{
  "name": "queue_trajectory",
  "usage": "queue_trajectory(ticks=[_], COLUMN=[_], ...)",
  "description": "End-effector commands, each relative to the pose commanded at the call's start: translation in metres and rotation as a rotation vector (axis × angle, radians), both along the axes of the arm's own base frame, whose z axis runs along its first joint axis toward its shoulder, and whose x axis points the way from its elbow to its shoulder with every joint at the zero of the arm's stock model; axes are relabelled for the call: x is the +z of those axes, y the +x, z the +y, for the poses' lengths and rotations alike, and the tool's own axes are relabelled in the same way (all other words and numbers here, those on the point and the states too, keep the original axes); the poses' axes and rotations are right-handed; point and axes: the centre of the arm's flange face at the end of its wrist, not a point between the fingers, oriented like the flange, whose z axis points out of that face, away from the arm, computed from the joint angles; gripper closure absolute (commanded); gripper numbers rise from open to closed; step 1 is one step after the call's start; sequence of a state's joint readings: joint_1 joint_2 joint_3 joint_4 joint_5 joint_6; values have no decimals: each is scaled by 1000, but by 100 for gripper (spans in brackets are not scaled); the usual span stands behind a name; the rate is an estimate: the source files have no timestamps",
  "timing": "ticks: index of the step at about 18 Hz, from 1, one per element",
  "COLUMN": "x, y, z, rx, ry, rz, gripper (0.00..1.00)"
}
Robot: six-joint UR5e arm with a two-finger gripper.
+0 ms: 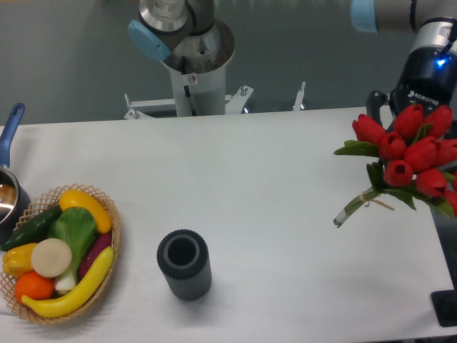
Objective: Place the flowers on the table
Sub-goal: 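Hold the red tulip bouquet in the gripper above the table, then lower the held tulip bouquet toward the table surface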
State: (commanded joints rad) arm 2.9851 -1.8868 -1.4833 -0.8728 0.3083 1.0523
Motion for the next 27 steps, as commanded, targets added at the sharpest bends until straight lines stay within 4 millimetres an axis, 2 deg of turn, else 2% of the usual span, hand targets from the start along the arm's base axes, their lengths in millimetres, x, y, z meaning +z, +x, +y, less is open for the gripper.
queue_trajectory(ticks=[8,12,14,18,23,27], x=[-4,1,2,-8,-28,-66], y=[-2,-3,-2,1,17,32], z=[-4,-5,-7,-4,35,78], rx=[11,14,38,90,92,49], ry=[-9,-11,-57,-218,-447,-662], rz=[-8,12,30,95,190,271], gripper=[58,58,58,58,58,58])
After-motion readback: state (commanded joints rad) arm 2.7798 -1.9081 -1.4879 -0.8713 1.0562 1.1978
